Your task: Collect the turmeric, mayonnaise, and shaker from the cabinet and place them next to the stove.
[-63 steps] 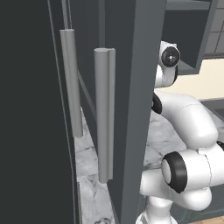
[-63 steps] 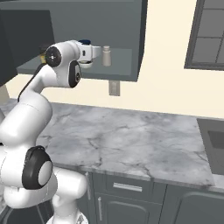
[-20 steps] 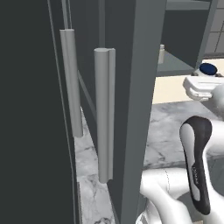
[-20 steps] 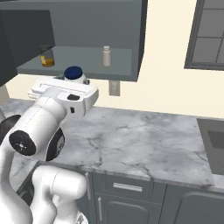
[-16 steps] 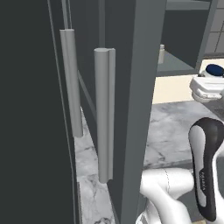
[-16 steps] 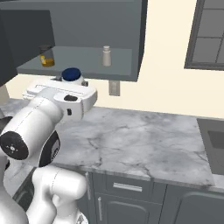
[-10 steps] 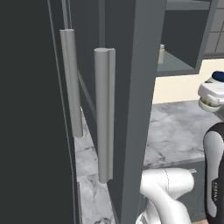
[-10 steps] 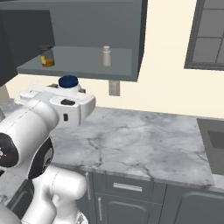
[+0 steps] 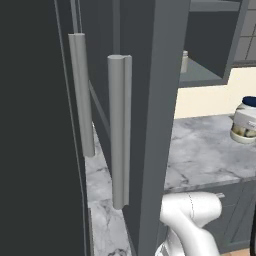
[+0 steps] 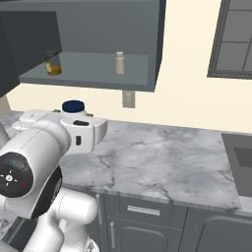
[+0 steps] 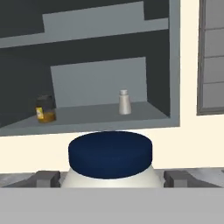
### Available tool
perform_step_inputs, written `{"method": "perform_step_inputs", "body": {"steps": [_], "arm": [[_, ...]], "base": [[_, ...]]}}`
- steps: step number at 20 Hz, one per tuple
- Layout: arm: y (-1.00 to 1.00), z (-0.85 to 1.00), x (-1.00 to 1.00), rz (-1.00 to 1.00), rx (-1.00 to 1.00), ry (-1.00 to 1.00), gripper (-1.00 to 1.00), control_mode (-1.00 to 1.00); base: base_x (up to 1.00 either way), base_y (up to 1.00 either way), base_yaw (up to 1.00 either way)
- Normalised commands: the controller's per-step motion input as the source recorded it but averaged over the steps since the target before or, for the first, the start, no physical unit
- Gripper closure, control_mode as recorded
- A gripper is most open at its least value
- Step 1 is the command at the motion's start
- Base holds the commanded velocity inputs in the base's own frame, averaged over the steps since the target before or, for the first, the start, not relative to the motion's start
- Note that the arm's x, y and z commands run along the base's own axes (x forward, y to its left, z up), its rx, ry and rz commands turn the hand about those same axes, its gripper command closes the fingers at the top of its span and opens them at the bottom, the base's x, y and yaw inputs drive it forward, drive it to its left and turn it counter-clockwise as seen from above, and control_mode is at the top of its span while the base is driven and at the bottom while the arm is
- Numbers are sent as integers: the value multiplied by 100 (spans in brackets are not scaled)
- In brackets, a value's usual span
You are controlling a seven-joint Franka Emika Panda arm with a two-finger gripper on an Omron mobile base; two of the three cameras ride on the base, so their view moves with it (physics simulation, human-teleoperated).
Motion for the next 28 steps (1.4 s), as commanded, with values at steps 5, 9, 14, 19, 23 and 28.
{"method": "perform_step_inputs", "body": {"steps": [5, 9, 14, 19, 23, 28], "arm": [[0, 0, 0, 0, 0, 0, 100, 100], [0, 0, 0, 0, 0, 0, 100, 100], [0, 0, 0, 0, 0, 0, 100, 100], [0, 0, 0, 0, 0, 0, 100, 100], [0, 0, 0, 0, 0, 0, 100, 100], [0, 0, 0, 0, 0, 0, 100, 100]], "base": [[-21, -17, 1], [-25, -66, 0], [-59, -76, 0], [-77, -75, -3], [-67, -82, -4], [-18, -88, -2]]}}
